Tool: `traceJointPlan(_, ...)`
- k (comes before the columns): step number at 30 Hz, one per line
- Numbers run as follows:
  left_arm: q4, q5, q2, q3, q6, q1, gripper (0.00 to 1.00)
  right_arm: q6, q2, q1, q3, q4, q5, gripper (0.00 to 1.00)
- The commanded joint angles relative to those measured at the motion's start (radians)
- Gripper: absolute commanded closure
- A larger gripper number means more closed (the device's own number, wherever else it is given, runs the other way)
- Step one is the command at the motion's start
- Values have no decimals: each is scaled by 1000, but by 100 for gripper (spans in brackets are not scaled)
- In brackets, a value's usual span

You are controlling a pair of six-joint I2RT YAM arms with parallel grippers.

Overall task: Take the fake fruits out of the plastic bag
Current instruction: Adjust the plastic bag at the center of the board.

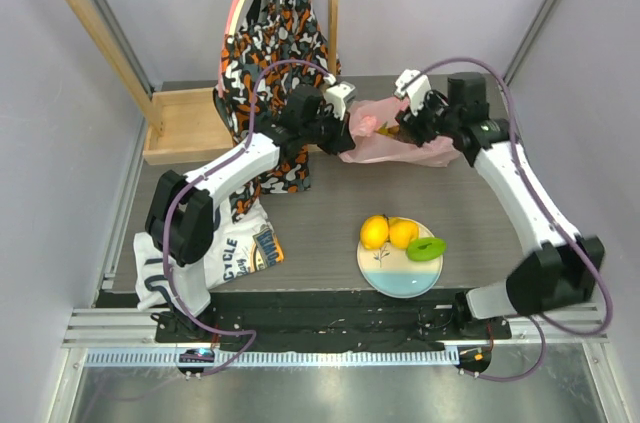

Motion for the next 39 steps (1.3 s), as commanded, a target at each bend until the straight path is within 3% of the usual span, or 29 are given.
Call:
traceJointPlan(1, -15, 53, -9, 41, 46, 6, 100, 366, 226, 4, 16, 304, 82, 54)
traceJointPlan(5, -47, 29, -54, 19, 50, 6, 100, 414, 408, 27, 70, 350, 242, 71)
traceJointPlan(7, -62, 43, -78, 22, 63, 7, 100, 406, 447, 52, 66, 347, 296, 73)
traceJointPlan(11, -65, 49, -106, 30, 36, 9, 100, 397, 355, 63, -73, 323, 308, 74)
traceJointPlan(15, -70, 146, -159, 11, 37, 9, 100, 392, 225, 63, -212, 200, 284, 74)
traceJointPlan(18, -94, 131, -178, 2, 85, 9, 100, 397, 177, 61, -266, 247, 319, 74)
traceJointPlan(20, -102, 140, -150, -5, 117, 9, 100, 426, 209, 61, -238, 287, 314, 68)
traceJointPlan(21, -99, 141, -140, -7, 119, 9, 100, 461, 240, 61, -209, 295, 284, 55)
traceJointPlan(24, -76, 146, -97, -6, 100, 9, 100, 586, 413, 63, 4, 163, 232, 42)
traceJointPlan(25, -73, 151, -89, 5, 94, 7, 100, 611, 451, 60, 92, 131, 212, 41)
traceJointPlan(27, -58, 155, -75, 25, 77, 6, 100, 654, 492, 58, 105, 137, 148, 43)
traceJointPlan(30, -48, 158, -66, 39, 76, 3, 100, 723, 525, 60, 116, 166, 168, 43)
traceJointPlan(34, -48, 178, -64, 22, 74, 3, 100, 907, 617, 33, 219, 160, 199, 26)
traceJointPlan(39, -45, 181, -77, -4, 73, 3, 100, 1006, 770, 24, 346, 175, 147, 23)
